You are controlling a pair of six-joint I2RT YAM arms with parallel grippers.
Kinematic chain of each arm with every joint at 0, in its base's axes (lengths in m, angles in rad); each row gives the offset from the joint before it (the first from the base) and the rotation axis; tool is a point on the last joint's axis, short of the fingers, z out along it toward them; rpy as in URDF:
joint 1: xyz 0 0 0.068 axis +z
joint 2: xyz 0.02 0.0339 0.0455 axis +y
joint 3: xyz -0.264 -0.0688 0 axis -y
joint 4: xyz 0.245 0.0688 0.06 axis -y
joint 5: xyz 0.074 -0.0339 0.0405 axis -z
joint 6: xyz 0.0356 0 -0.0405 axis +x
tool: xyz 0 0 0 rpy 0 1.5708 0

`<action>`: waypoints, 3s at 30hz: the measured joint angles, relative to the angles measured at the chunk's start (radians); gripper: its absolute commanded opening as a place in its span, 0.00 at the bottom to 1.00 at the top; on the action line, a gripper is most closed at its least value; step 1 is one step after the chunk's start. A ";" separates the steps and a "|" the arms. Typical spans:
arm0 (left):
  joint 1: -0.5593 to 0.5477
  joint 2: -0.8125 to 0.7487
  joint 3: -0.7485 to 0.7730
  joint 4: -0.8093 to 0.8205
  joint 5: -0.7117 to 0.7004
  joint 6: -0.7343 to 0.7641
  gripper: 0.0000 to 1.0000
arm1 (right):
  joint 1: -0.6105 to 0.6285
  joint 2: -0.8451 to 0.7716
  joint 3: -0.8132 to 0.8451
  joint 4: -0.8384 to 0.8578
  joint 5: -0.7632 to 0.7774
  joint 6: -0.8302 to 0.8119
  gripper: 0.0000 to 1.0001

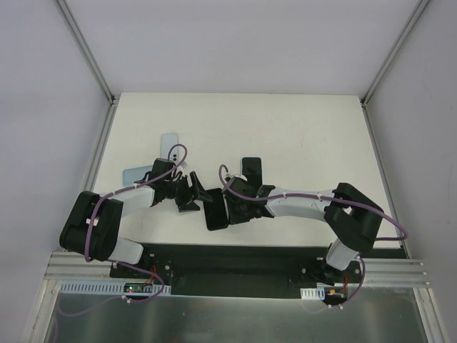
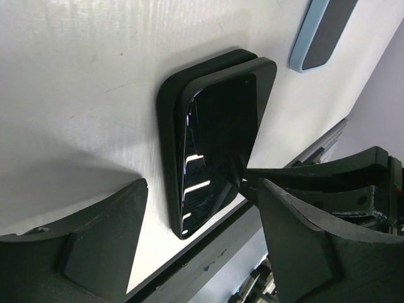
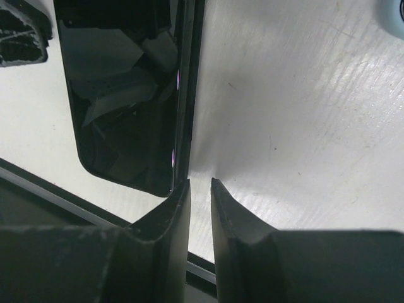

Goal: Put the phone into the phone case

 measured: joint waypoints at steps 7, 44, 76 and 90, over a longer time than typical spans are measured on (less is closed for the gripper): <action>-0.018 0.012 0.011 0.006 -0.003 0.000 0.66 | 0.003 0.003 0.000 -0.010 0.015 0.003 0.15; -0.149 0.103 0.091 0.045 -0.017 0.045 0.59 | 0.004 -0.140 -0.075 0.044 0.037 0.036 0.16; -0.149 0.154 0.186 -0.092 -0.107 0.086 0.36 | -0.154 -0.006 -0.106 0.296 -0.238 -0.118 0.55; -0.125 0.138 0.112 0.003 -0.058 0.092 0.19 | -0.180 -0.003 -0.175 0.430 -0.380 -0.011 0.58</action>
